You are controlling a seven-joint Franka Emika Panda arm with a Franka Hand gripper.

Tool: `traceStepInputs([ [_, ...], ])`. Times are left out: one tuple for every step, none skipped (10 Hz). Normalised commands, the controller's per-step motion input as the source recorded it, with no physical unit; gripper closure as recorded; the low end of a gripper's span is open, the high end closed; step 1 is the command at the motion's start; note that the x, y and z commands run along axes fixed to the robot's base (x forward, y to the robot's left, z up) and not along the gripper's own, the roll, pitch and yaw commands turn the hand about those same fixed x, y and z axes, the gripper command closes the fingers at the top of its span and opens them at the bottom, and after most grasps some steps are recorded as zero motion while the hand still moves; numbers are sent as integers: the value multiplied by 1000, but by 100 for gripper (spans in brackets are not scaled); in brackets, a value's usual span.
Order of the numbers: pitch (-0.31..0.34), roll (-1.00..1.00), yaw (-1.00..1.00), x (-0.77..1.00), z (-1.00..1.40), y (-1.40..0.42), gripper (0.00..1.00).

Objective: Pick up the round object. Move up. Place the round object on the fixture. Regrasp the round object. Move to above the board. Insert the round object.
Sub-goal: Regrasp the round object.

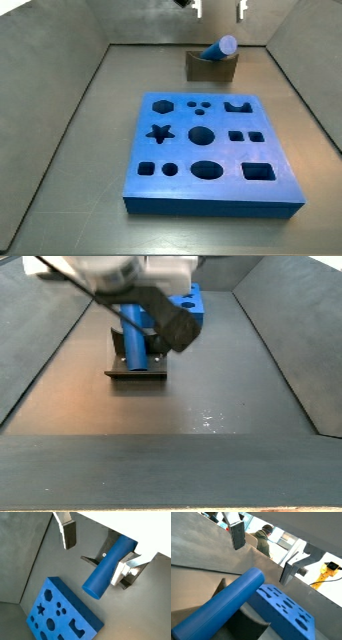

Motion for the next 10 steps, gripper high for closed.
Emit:
traceStepInputs([
  [64, 1000, 34, -13, 979, -1000, 0],
  [54, 1000, 33, -47, 974, -1000, 0],
  [49, 1000, 32, -71, 958, -1000, 0],
  [41, 1000, 31, -82, 786, -904, 0],
  [40, 1000, 31, -69, 634, -783, 0],
  [38, 1000, 31, -42, 315, -517, 0],
  [37, 1000, 31, -28, 89, -314, 0],
  [34, 1000, 31, -14, -3, -59, 0],
  [34, 1000, 31, -19, 19, -7, 0],
  [30, 1000, 32, -11, 20, -36, 0],
])
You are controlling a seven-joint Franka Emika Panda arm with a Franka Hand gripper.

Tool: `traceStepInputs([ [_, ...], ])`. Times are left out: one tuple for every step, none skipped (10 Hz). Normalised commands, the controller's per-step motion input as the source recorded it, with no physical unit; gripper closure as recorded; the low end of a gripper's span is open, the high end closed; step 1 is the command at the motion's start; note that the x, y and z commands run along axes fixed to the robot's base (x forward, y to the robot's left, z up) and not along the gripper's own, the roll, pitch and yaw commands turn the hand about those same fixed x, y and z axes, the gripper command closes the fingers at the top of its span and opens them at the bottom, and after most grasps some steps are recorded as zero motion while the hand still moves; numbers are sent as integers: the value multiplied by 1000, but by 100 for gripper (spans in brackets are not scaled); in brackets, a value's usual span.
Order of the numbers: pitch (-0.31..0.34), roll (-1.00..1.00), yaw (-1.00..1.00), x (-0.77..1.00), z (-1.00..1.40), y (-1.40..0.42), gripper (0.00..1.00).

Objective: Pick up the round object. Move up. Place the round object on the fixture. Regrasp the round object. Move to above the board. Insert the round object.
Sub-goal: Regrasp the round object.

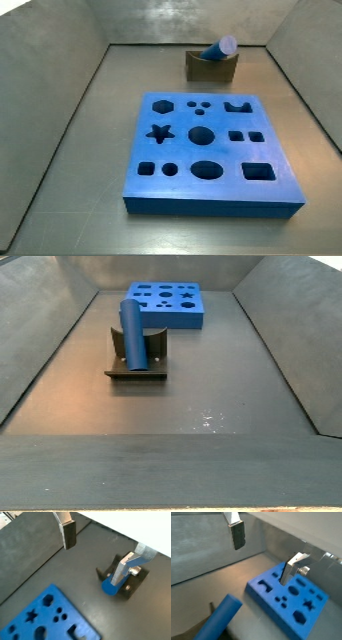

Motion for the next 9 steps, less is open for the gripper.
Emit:
traceStepInputs([
  [29, 1000, 32, -10, 12, -31, 0],
  [25, 1000, 33, 1, 11, -18, 0],
  [23, 1000, 33, 3, 10, -19, 0],
  [24, 1000, 35, 4, 11, -17, 0],
  [28, 1000, 36, 4, 10, -13, 0],
  [36, 1000, 38, 10, 10, -19, 0],
  [40, 1000, 39, 17, 9, -18, 0],
  [51, 1000, 42, 36, 1, -22, 0],
  [61, 1000, 45, 48, 1, -21, 0],
])
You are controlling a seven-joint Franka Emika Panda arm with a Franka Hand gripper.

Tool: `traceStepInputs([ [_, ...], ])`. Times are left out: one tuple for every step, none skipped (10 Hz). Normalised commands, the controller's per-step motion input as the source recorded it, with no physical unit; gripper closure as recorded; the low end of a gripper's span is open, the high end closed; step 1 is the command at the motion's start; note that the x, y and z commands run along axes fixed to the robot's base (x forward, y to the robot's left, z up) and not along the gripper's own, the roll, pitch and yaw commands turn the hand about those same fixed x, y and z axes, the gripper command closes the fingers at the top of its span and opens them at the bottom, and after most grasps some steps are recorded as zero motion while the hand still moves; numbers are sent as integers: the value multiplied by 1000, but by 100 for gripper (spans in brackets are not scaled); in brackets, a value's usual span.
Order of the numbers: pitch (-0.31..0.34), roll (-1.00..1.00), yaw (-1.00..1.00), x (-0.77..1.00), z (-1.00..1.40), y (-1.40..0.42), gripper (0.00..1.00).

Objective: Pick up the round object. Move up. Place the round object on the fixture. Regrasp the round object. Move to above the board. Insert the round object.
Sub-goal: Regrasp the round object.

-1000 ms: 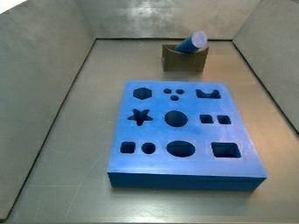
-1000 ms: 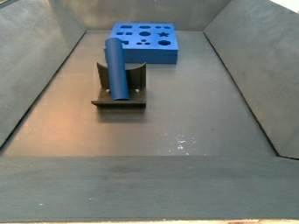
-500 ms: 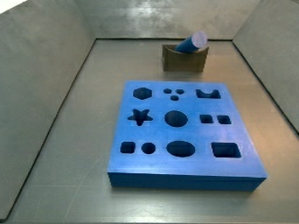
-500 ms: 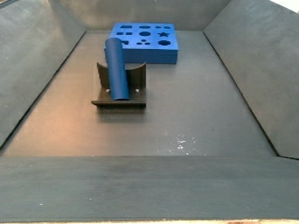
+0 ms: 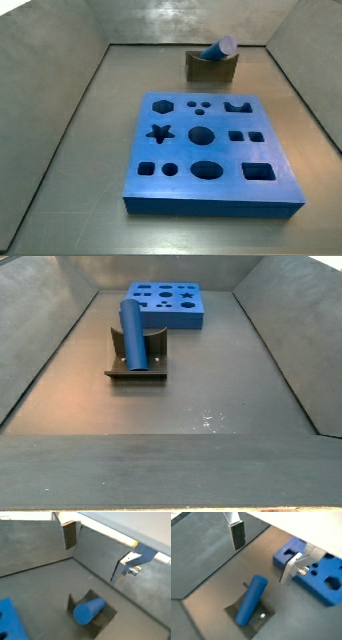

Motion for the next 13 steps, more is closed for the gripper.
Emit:
traceStepInputs([
  [77, 1000, 51, 66, -2, -30, 0],
  [94, 1000, 57, 78, -2, -31, 0],
  [119, 1000, 67, 97, -5, -39, 0],
  [134, 1000, 75, 104, -6, -39, 0],
  [169, 1000, 104, 103, -2, -45, 0],
  [185, 1000, 120, 102, -5, -44, 0],
  [215, 1000, 170, 106, -8, -47, 0],
  [221, 899, 202, 108, -9, -49, 0],
  [190, 652, 224, 112, -9, -52, 0],
  [169, 530, 236, 114, -10, -54, 0],
  [111, 277, 249, 108, -3, -45, 0],
  [82, 211, 252, 103, -5, -46, 0],
  [33, 156, 238, 89, -4, -43, 0],
])
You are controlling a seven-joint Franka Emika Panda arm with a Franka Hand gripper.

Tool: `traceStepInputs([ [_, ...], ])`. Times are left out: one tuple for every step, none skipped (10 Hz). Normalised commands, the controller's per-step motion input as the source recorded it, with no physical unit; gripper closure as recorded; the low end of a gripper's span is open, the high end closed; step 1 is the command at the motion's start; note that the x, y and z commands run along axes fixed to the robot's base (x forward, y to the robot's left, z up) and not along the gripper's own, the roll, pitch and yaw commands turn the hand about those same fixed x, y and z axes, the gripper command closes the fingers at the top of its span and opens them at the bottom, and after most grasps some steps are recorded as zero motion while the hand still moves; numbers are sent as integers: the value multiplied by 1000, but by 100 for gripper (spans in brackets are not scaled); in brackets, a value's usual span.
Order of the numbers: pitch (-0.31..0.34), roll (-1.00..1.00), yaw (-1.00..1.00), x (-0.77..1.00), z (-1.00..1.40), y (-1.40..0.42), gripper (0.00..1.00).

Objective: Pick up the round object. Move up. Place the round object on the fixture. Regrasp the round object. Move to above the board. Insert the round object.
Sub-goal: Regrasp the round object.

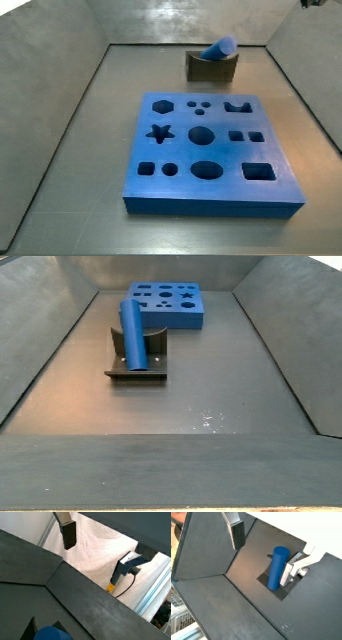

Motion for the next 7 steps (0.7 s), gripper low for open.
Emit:
traceStepInputs([
  [4, 142, 216, 83, -6, -52, 0],
  [-94, 88, 169, 32, -1000, 43, 0],
  [-102, 87, 138, 34, -1000, 44, 0],
  [-136, 84, 96, 43, -1000, 43, 0],
  [-152, 77, 71, 47, -1000, 42, 0],
  [-161, 60, 10, 48, -1000, 40, 0],
  [-163, 56, -15, 49, -1000, 38, 0],
])
